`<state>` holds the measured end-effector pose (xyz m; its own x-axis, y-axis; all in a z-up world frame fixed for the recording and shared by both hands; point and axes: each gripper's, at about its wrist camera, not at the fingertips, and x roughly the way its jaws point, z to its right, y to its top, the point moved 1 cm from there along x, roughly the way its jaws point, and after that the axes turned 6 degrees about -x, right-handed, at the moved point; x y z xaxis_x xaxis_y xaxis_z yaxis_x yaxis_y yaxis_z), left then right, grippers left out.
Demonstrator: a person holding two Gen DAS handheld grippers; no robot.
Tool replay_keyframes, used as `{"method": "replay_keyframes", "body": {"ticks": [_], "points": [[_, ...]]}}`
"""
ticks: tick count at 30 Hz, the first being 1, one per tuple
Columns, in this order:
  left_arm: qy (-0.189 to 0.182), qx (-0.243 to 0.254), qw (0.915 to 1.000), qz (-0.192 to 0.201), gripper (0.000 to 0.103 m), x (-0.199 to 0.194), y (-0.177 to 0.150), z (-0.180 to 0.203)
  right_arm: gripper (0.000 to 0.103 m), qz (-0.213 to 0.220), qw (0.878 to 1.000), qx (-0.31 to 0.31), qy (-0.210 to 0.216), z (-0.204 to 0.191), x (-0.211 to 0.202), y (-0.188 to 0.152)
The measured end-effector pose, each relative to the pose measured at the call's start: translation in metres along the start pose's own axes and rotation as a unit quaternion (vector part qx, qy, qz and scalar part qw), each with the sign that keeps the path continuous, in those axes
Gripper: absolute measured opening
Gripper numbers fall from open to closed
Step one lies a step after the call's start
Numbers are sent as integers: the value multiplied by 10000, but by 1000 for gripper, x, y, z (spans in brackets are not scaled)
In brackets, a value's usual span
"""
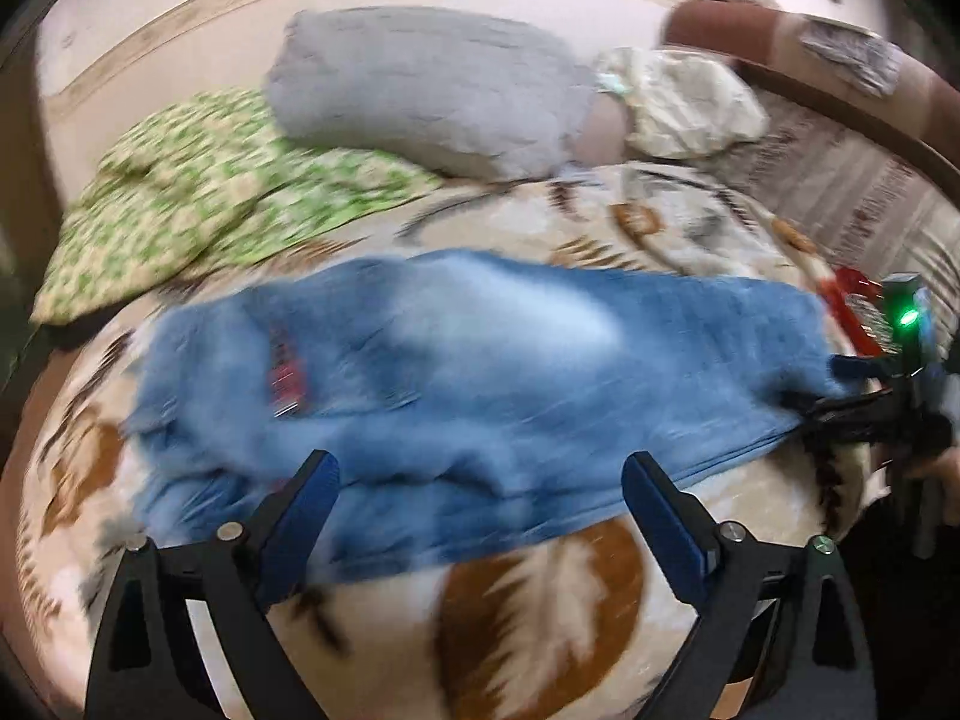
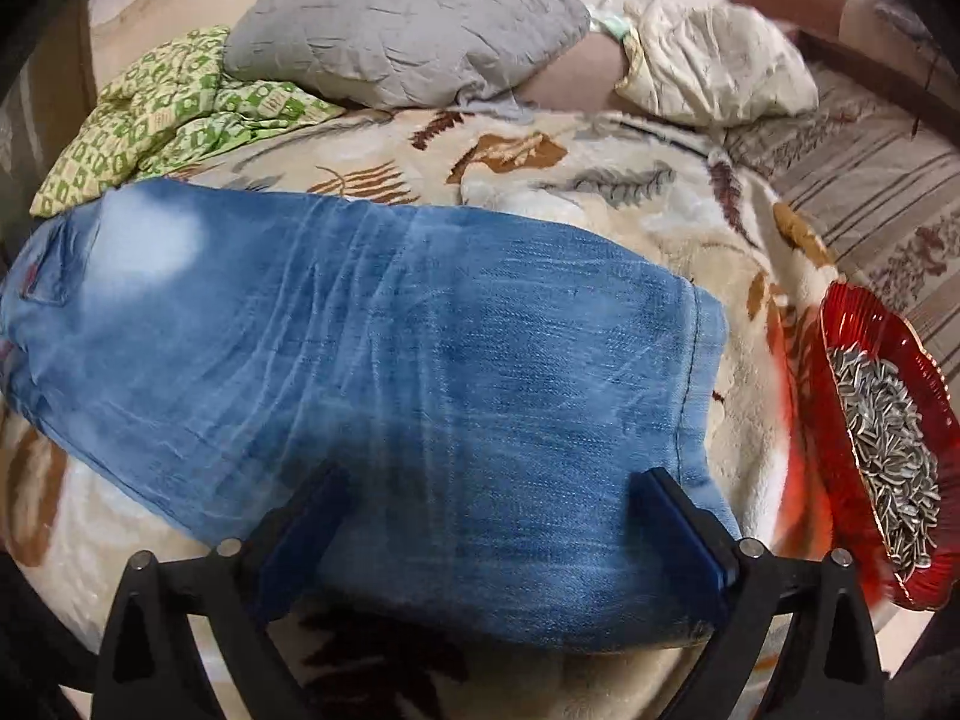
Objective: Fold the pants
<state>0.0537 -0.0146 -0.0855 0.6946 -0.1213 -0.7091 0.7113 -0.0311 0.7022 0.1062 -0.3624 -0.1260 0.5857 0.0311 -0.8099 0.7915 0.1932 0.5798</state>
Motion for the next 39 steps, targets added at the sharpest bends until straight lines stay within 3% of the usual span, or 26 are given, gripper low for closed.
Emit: {"method": "replay_keyframes", "body": {"ticks": [3,7,9,11,14,17,21,22,23,24,25,27,29,33,35,39], "points": [[228,-381,9990,30,98,-10,-1,-36,101,381,9989,188,191,6,-30,15],[420,-1037,9937,40,99,-10,21,-79,103,1012,9938,214,400,1,-60,43],[540,-1391,9887,-173,100,-1,31,-95,103,1201,9908,184,594,-8,-66,53],[358,-1909,9806,-263,100,5,32,-111,103,1247,9893,165,741,-19,-64,61],[-206,-2826,9573,-569,99,22,24,-137,103,1229,9872,184,1003,-31,-60,62],[-703,-3432,9331,-816,99,45,15,-150,103,1146,9865,192,1151,-41,-54,59],[-848,-4171,8999,-952,97,66,1,-155,103,1170,9858,148,1194,-46,-55,56],[-910,-4344,8912,-938,82,70,-2,-156,103,1182,9855,155,1205,-45,-55,55],[-955,-4498,8831,-932,43,73,-5,-158,103,1178,9854,176,1213,-44,-54,55],[-953,-4579,8788,-944,24,76,-6,-158,103,1158,9856,206,1216,-42,-53,54],[-935,-4585,8789,-924,18,77,-5,-157,103,1140,9857,236,1222,-41,-51,53],[-1002,-4502,8839,-776,17,76,-2,-154,103,1094,9858,314,1236,-38,-47,52],[-1020,-4529,8833,-654,12,72,0,-154,103,1053,9856,397,1262,-36,-43,49],[-1057,-4361,8924,-473,11,45,1,-149,103,1095,9846,384,1310,-36,-42,43],[-1131,-4353,8922,-418,11,29,-3,-151,103,1154,9837,379,1325,-35,-43,43],[-769,-4314,8954,-791,11,33,-22,-155,103,1236,9804,458,1465,-32,-45,44]]}}
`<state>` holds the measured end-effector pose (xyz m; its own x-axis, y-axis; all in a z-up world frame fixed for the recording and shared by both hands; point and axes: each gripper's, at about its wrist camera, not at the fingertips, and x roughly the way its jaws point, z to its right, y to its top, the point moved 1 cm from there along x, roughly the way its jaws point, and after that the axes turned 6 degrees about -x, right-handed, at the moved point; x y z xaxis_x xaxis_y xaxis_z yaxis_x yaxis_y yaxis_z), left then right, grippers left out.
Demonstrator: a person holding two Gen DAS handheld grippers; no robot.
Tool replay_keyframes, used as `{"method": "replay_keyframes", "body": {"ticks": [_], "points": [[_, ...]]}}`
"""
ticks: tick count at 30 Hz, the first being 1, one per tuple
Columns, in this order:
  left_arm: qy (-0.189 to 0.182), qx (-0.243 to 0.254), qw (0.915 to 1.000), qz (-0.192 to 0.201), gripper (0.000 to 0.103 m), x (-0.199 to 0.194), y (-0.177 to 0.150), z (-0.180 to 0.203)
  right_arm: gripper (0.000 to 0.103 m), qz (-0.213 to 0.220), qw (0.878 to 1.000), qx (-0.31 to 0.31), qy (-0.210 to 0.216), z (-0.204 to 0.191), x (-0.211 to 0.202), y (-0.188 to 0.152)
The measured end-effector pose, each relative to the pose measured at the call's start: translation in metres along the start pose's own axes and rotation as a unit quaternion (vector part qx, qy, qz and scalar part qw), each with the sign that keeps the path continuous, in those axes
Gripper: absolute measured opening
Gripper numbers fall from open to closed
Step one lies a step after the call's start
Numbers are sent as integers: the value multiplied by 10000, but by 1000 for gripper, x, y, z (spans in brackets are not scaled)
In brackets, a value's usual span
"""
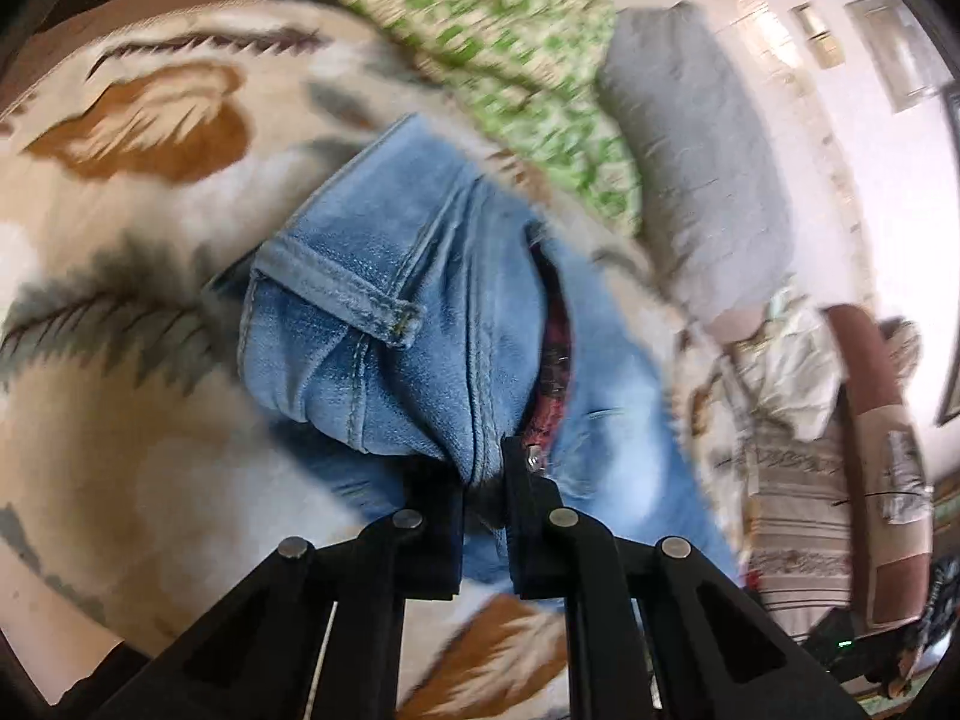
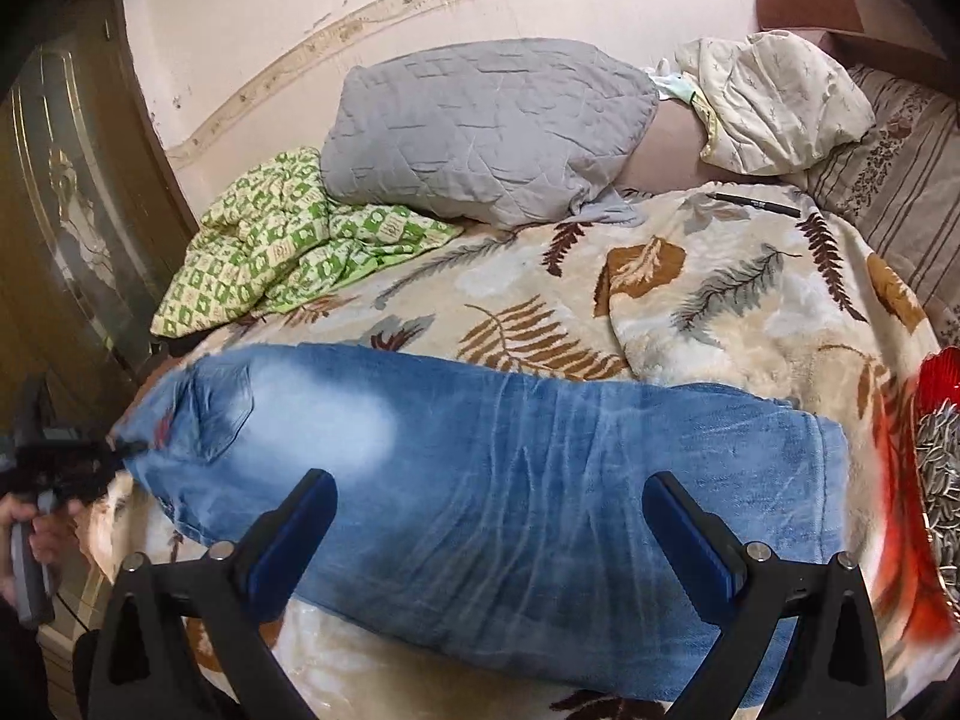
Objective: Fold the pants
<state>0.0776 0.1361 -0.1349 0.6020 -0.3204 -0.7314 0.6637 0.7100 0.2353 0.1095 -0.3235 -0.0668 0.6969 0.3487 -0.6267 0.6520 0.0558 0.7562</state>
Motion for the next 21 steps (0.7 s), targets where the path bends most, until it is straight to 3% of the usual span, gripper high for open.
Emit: {"method": "replay_keyframes", "body": {"ticks": [3,7,9,10,12,16,21], "points": [[459,70,9988,-163,12,29,-1,-14,103,15,10000,-18,-9,1,-3,1],[786,761,9940,-40,19,28,-5,8,103,88,9998,-33,-156,11,-13,2],[833,1040,9910,97,55,8,-9,20,103,97,9997,49,-218,20,-18,3],[764,1099,9908,185,98,-1,-10,22,103,102,9996,106,-239,25,-20,4],[760,1379,9854,641,103,-30,-15,37,103,91,9995,131,-264,30,-21,5],[1113,2336,9558,1400,103,-62,-26,81,103,44,9989,-20,-463,27,-16,8],[1278,3628,9031,1907,103,-42,-55,130,103,-69,9966,-411,-713,9,4,2]]}}
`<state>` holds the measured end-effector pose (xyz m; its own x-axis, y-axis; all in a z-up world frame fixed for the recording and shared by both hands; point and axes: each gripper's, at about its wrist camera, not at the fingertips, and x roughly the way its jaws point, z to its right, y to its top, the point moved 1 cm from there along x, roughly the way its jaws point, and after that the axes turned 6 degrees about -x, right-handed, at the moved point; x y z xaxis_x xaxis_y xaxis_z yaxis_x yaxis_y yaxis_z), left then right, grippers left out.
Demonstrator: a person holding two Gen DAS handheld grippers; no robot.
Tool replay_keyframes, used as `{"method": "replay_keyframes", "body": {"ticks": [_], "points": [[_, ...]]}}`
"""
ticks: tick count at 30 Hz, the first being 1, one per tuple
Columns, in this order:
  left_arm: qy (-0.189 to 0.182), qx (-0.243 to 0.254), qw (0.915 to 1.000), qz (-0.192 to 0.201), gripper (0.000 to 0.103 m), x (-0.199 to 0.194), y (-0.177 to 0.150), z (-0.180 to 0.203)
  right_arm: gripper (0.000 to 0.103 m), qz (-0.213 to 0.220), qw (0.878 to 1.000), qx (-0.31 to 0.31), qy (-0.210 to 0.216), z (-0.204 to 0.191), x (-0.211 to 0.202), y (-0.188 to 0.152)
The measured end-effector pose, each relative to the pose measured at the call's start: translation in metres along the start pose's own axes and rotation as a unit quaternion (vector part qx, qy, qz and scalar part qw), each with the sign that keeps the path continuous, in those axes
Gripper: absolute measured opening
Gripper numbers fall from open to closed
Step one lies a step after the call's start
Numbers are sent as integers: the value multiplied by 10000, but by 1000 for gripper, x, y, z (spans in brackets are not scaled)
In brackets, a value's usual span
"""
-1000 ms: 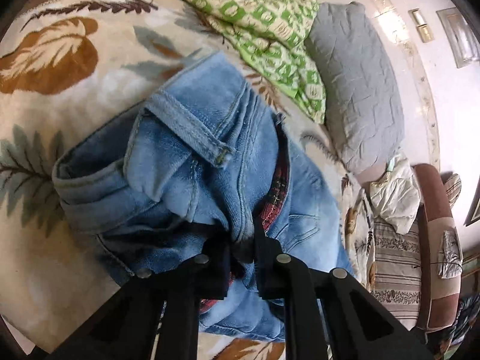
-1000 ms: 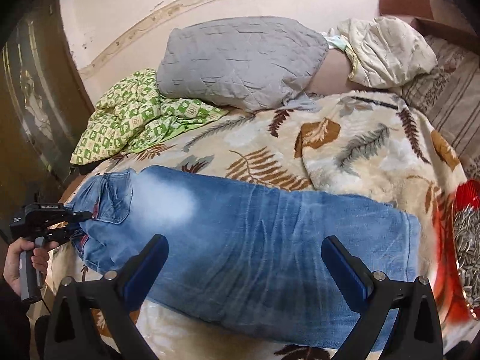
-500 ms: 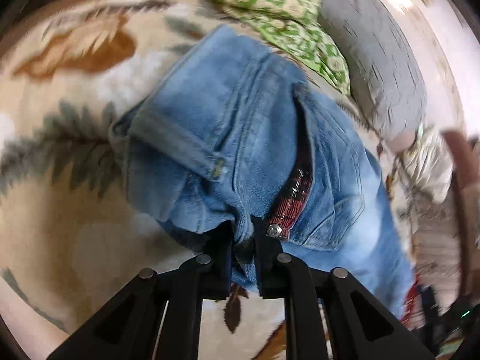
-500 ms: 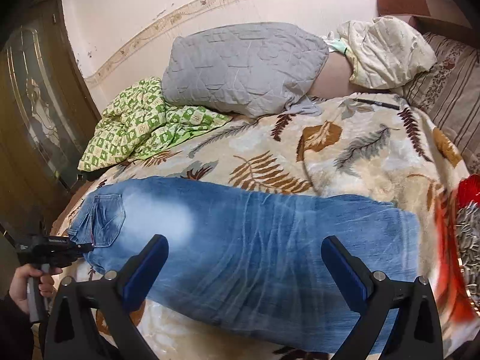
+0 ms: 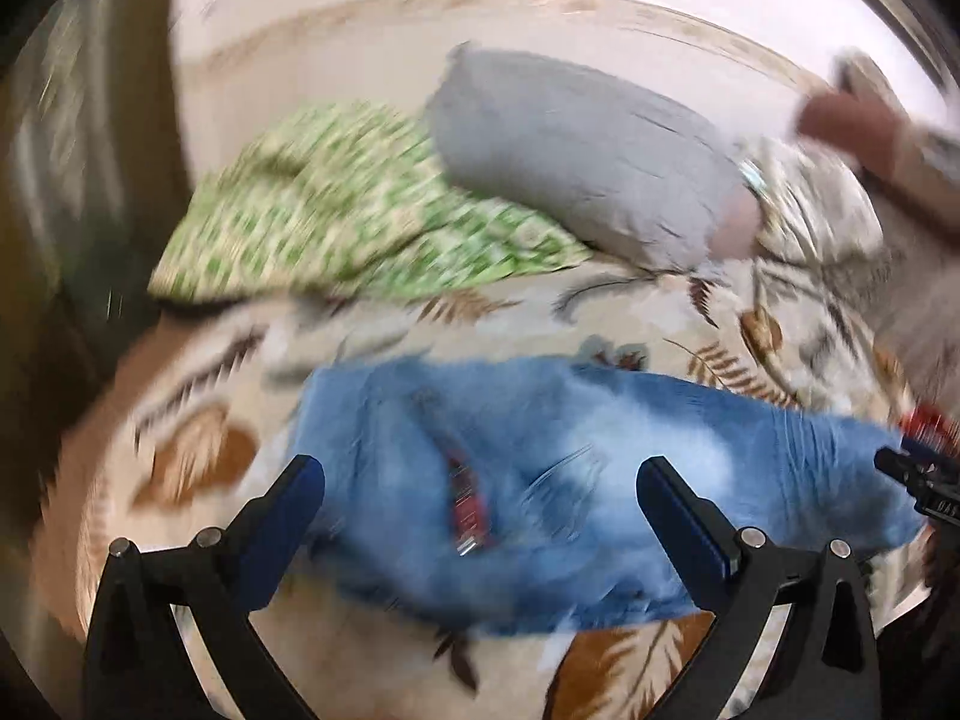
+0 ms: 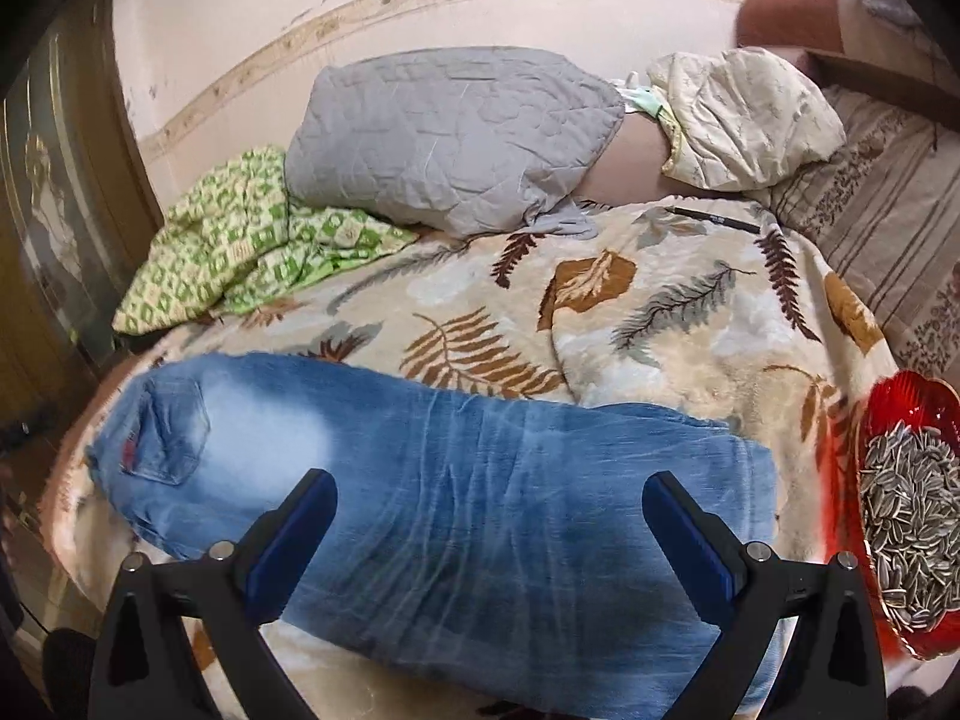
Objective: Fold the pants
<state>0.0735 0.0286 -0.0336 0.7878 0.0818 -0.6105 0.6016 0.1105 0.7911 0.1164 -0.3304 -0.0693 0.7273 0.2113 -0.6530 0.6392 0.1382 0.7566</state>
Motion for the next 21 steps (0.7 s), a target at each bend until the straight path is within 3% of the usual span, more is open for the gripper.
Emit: {"method": "replay_keyframes", "body": {"ticks": [4,7,10,14,21], "points": [[207,922,9944,466,103,22,-7,59,103,-45,9999,33,-104,-5,5,-9],[205,1302,9903,443,103,39,-18,89,103,-42,9995,233,-212,2,-2,-14],[-64,1219,9909,569,103,40,-26,98,103,-14,9975,200,-680,7,-11,-15],[-413,829,9937,627,103,40,-34,95,103,-43,9948,445,-910,14,-23,-15],[-618,891,9920,653,103,36,-38,100,103,-286,9877,1397,-638,24,-55,-30]]}}
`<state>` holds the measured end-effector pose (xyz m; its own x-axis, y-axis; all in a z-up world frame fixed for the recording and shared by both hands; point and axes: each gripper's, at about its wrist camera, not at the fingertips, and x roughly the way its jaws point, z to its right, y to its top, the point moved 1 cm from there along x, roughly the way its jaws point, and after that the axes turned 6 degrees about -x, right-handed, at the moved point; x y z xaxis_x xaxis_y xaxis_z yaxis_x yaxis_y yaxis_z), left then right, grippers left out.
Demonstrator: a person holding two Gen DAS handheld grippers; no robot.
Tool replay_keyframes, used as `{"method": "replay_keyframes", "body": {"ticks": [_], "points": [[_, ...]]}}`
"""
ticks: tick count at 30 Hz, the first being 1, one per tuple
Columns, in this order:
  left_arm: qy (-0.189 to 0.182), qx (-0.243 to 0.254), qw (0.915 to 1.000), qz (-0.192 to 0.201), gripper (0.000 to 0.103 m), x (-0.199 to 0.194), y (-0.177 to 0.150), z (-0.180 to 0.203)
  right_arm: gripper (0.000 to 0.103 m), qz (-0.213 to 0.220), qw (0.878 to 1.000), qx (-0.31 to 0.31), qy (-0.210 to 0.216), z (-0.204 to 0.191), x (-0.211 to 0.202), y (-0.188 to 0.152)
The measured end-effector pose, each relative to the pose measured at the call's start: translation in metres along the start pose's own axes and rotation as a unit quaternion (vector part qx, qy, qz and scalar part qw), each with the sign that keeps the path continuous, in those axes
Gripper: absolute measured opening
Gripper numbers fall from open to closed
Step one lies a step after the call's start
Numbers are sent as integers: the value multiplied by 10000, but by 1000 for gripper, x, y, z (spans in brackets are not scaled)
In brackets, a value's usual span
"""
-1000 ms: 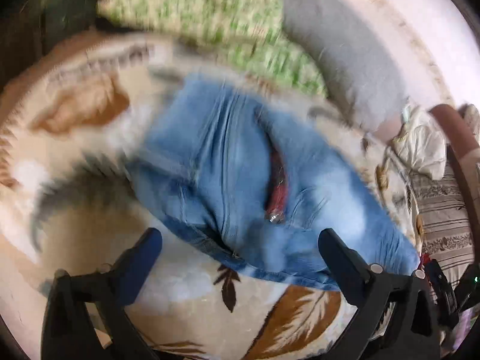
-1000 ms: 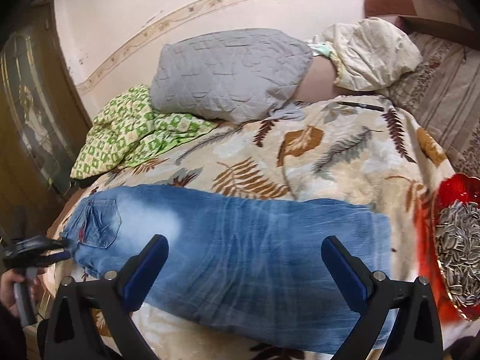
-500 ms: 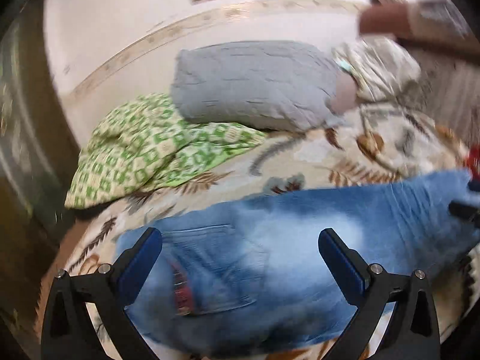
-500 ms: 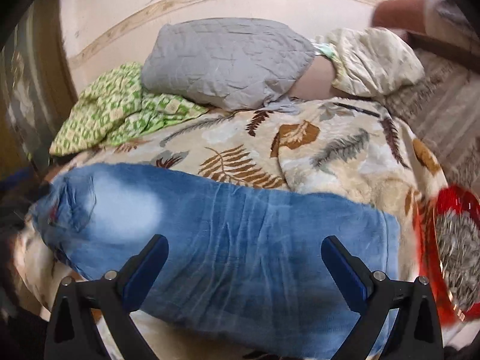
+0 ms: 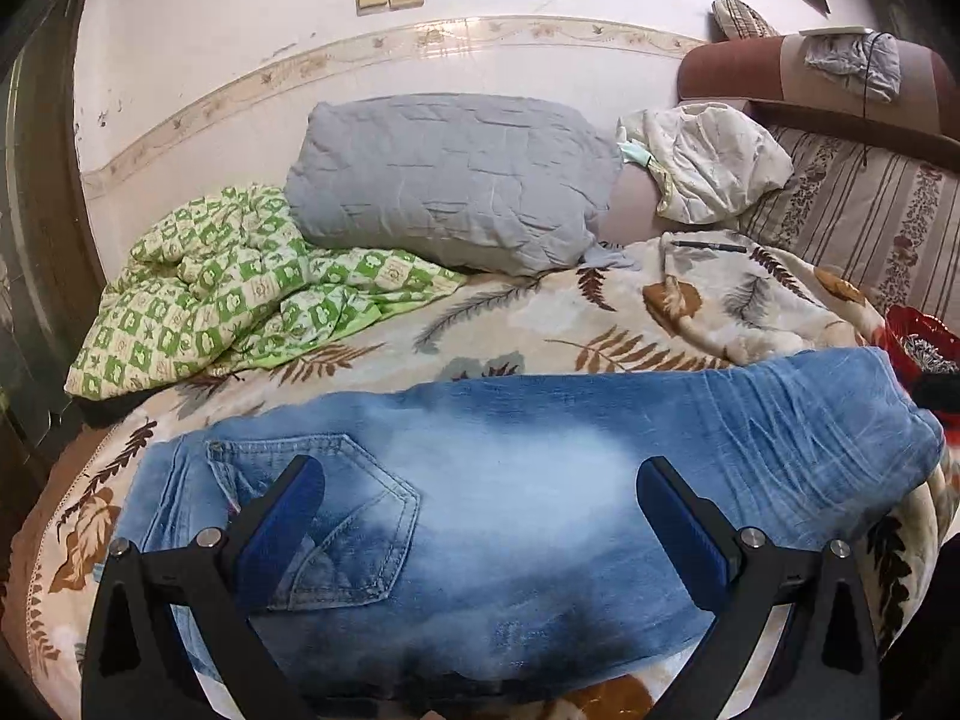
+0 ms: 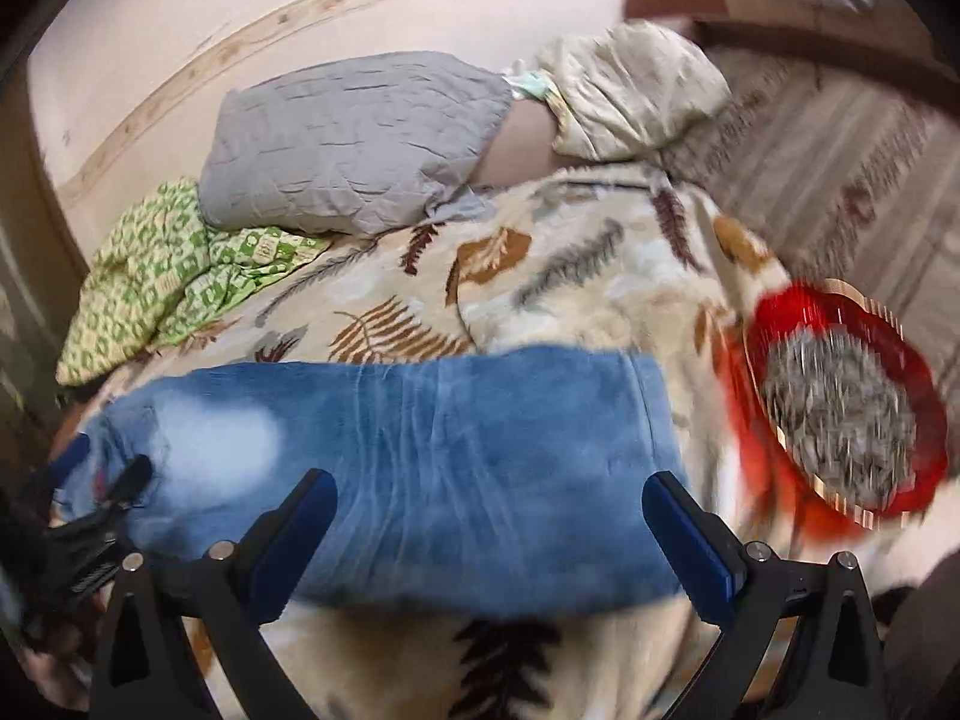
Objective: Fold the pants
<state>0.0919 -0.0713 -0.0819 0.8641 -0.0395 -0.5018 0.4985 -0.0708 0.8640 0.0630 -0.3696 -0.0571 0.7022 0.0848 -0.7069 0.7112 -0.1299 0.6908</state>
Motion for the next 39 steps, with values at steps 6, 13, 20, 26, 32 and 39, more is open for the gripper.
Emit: {"method": "replay_keyframes", "body": {"ticks": [6,13,20,26,32,39], "points": [[-347,-295,9989,83,103,-8,7,-4,103,-331,9910,1248,344,28,8,-30],[-232,-473,9986,32,103,-6,4,-13,103,-520,9767,2057,338,58,46,-39],[-45,-610,9981,-115,103,7,-3,-22,103,-233,9642,2532,759,86,63,-33],[72,-544,9984,-119,103,13,-5,-21,83,-204,9535,2739,1240,92,74,-33],[140,-613,9979,-182,103,17,-7,-27,21,-196,9402,2986,1628,102,84,-43],[228,-719,9971,-91,103,14,-1,-40,14,455,9944,816,499,45,46,-7]]}}
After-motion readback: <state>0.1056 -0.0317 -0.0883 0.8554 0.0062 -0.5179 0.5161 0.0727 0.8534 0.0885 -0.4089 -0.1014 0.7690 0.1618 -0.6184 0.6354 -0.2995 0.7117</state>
